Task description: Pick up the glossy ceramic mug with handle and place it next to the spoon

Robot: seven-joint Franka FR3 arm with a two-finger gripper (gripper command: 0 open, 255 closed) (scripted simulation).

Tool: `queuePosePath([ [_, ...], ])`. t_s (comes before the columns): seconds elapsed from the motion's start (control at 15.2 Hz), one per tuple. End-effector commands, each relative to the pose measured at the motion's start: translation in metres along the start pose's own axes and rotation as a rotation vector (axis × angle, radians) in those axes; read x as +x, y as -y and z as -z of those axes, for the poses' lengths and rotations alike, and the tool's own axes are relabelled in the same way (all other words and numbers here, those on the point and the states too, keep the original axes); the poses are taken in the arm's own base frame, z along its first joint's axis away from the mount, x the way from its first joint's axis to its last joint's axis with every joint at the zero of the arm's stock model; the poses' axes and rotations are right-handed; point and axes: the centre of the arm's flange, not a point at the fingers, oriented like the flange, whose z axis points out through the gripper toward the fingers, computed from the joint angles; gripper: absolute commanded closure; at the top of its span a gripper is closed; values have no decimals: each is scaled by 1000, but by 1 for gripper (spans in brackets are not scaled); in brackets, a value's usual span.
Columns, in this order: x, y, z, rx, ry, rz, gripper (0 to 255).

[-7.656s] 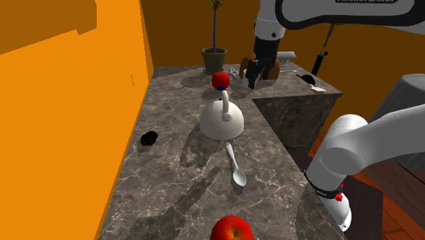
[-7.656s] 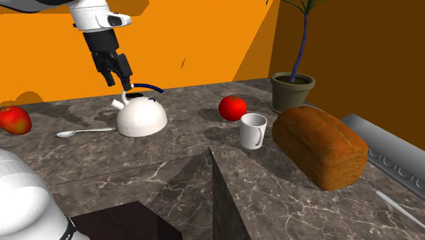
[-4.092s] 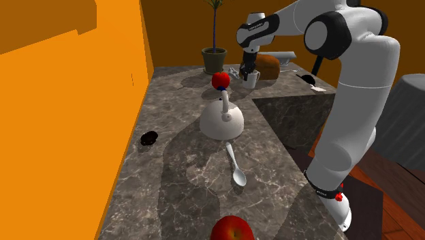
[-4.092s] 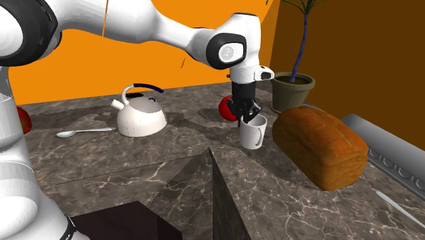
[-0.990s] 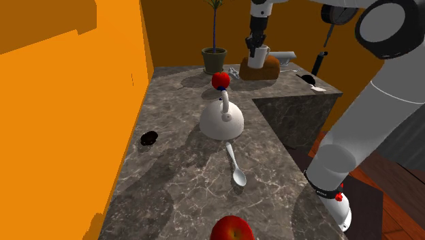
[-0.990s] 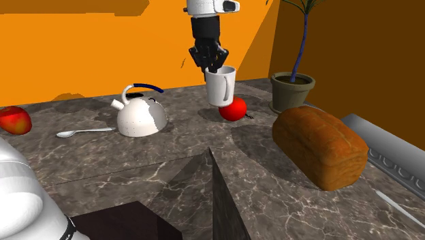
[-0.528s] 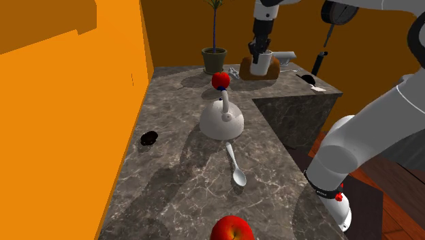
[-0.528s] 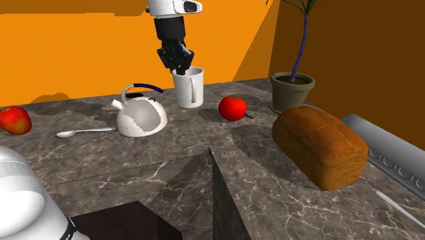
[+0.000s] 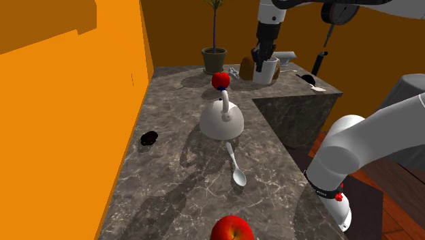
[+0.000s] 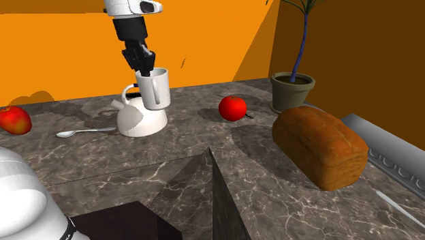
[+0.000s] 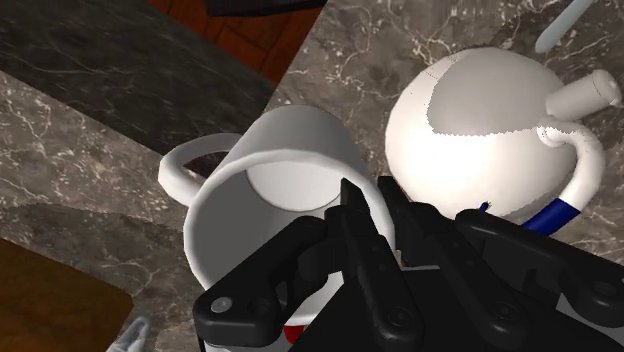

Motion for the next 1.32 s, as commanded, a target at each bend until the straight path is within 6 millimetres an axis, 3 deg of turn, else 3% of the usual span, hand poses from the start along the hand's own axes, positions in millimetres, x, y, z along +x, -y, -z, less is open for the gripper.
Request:
queuePosePath([
  [0.0, -21, 21, 3, -1, 0, -1, 255],
  [0.73, -122, 124, 13, -1, 0, -1, 255],
  [1.25, -124, 126, -29, -1, 0, -1, 255],
])
